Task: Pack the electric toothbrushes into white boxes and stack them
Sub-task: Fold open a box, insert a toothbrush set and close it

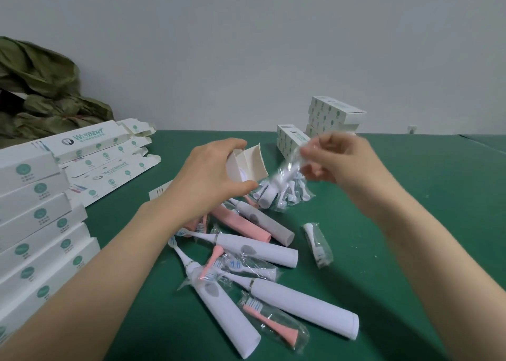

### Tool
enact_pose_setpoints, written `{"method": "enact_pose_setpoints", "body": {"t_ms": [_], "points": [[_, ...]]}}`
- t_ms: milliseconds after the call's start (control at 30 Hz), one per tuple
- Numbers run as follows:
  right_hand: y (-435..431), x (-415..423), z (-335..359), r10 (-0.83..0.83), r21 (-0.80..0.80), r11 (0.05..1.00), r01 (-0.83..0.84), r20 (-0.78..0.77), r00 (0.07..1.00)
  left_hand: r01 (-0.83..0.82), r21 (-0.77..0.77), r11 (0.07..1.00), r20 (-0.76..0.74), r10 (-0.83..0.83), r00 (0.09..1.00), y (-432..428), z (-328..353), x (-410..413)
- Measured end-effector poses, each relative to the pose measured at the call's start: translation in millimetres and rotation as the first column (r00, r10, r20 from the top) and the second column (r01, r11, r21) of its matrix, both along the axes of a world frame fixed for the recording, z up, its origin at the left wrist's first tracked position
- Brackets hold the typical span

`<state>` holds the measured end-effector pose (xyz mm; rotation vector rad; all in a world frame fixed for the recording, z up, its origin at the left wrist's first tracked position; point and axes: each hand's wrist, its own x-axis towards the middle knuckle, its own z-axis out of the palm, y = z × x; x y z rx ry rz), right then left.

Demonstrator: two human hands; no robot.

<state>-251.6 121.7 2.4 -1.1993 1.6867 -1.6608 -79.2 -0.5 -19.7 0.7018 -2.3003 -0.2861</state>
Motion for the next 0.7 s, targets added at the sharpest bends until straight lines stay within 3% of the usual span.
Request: {"method": "enact_pose_setpoints", "body": {"t_ms": [67,100,233,333,467,700], "points": [[-6.2,17.5,14.8,0.143,-0.218,0.971,-0.094,0.223,0.964,-0.001,0.007,1.000,-0.014,0.002,1.000,0.6,1.2,0.0],[-11.3,27.2,17.9,0.177,-0.272,0.956,-0.107,0.246,0.953,0.004,0.009,1.000,-0.016,-0.004,1.000,1.0,2.5,0.3],[-34.7,49.0,14.0,-0.069,-0.289,0.952,0.100,0.115,0.991,-0.009,-0.004,1.000,-0.040,0.008,0.999,2.0,8.3,1.8],[-44.5,47.2,4.3,-0.274,-0.279,0.925,0.259,-0.017,0.961,-0.031,0.012,0.999,-0.088,0.032,0.996,-1.1,9.6,4.8],[-49.5,56.8,-6.8,-0.363,-0.361,0.890,0.279,-0.187,0.913,-0.026,0.016,1.000,-0.094,0.027,0.995,-2.2,10.6,5.6],[-52.7,56.1,-8.0,-0.419,-0.487,0.813,0.317,-0.112,0.901,-0.021,0.017,1.000,-0.106,0.023,0.994,-1.4,11.7,3.8]]}}
